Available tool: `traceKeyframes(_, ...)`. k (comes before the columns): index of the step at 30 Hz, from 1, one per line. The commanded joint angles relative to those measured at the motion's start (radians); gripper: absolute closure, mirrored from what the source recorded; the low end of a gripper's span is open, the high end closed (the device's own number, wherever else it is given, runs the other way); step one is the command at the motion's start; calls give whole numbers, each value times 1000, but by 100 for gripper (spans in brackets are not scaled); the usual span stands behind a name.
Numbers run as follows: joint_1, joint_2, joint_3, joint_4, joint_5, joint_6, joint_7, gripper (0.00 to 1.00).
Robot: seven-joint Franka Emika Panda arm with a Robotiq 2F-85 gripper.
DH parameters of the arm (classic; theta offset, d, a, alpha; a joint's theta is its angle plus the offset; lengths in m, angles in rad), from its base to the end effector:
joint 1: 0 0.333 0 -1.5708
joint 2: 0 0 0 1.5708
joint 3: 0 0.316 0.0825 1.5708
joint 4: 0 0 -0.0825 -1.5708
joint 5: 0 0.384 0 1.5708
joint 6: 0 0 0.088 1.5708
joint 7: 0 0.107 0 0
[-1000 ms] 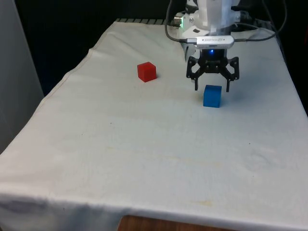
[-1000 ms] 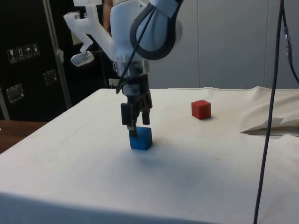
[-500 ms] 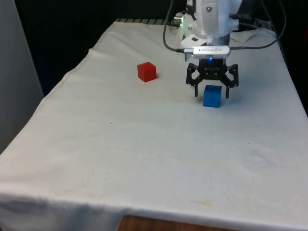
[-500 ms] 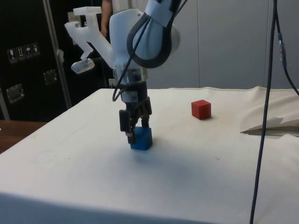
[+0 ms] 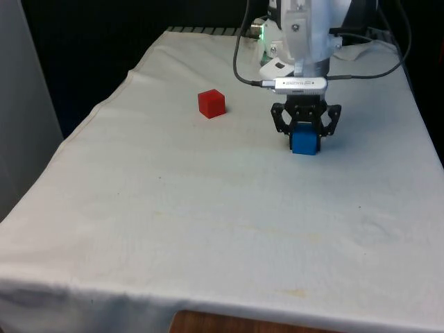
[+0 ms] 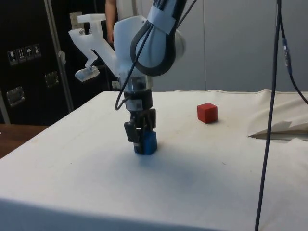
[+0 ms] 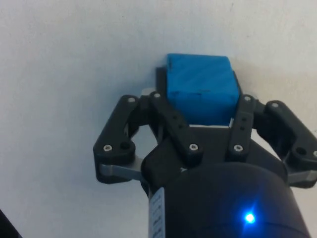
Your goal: Stack the two cubes.
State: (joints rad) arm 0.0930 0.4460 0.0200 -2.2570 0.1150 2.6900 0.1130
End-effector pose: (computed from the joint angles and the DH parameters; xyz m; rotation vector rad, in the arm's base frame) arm 0.5319 0.0570 0.1617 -3.0809 0.1630 0.0305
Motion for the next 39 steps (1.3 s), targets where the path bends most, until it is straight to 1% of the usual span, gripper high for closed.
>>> traceKeyframes(1, -8, 4, 12, 1, 16, 8, -9, 93)
traceKeyframes(2, 0, 0, 0, 0, 0, 0, 1, 100)
traceKeyframes(3, -8, 4, 12, 1, 16, 9, -8, 100)
traceKeyframes(10, -8, 4, 11, 1, 15, 9, -7, 100)
traceKeyframes(11, -6, -5, 8, 0, 12, 1, -3, 100)
traceKeyframes(12, 0, 0, 0, 0, 0, 0, 2, 100)
traceKeyframes(13, -2, -22, 3, -3, 7, -13, 6, 100)
traceKeyframes(19, 4, -69, -4, -7, -3, -52, 27, 100)
traceKeyframes(20, 4, -76, -5, -7, -4, -58, 29, 100)
traceKeyframes(21, 0, -66, -1, -2, 0, -52, 20, 100)
traceKeyframes(22, 5, -92, -6, -7, -5, -73, 34, 100)
traceKeyframes(29, 5, -152, -9, -7, -12, -129, 54, 100)
traceKeyframes(30, 0, -145, -2, -5, -1, -121, 41, 100)
traceKeyframes(31, 6, -160, -9, -7, -13, -135, 57, 100)
traceKeyframes(39, 8, -211, -10, -6, -30, -186, 83, 100)
